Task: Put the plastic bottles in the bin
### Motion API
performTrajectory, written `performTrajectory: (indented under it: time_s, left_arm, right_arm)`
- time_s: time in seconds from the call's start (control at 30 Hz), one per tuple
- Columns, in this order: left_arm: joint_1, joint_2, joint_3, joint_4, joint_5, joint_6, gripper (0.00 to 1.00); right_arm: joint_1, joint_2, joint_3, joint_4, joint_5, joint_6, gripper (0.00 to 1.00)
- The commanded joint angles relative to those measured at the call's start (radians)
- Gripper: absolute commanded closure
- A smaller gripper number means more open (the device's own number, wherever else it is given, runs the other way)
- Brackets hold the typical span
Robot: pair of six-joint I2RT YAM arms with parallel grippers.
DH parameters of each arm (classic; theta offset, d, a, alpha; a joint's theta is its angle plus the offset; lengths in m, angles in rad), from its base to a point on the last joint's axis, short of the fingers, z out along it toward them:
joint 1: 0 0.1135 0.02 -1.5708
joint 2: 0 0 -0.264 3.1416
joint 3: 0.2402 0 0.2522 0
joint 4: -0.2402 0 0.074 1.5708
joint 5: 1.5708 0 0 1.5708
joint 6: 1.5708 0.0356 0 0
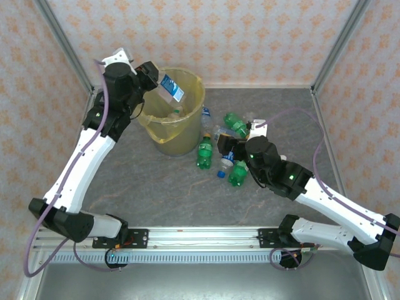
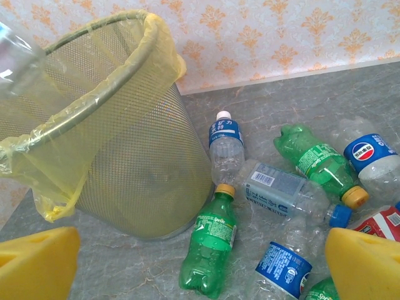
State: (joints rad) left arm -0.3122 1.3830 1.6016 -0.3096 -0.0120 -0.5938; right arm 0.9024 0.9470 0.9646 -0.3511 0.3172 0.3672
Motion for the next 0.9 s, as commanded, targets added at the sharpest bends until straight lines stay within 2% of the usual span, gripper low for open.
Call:
performTrajectory:
  time_s: [0.0, 0.3, 0.4, 0.53, 0.73, 0.87]
  left_arm:
    - [0.004, 0.059, 0.037, -0.008, -0.063, 0.091, 0.77]
    - [0.001, 0.208, 0.097, -0.085, 0.032, 0.13, 0.7]
    - [-0.001, 0.233, 0.12, -0.105, 0.084, 0.144, 0.56]
    - [-0.005, 0.233, 0.133, -0.125, 0.098, 0.15, 0.27]
    - [-0.008, 0.206, 0.133, -0.137, 0.101, 0.142, 0.2]
    - [-0.011, 0.19, 0.133, -0.143, 0.114, 0.13, 0.2]
  right_arm:
    - [0.001, 0.001, -0.003, -0.02, 0.009, 0.018, 0.0]
    - [0.001, -0.006, 0.002, -0.037, 0.025, 0.027, 0.0]
    - [0.001, -0.005, 0.006, -0.041, 0.03, 0.028, 0.0]
    - [0.0, -0.005, 0.002, -0.037, 0.037, 0.03, 0.0]
    - [0.001, 0.003, -0.007, -0.031, 0.045, 0.035, 0.0]
    - [0.0, 0.016, -0.003, -0.04, 0.078, 0.047, 0.0]
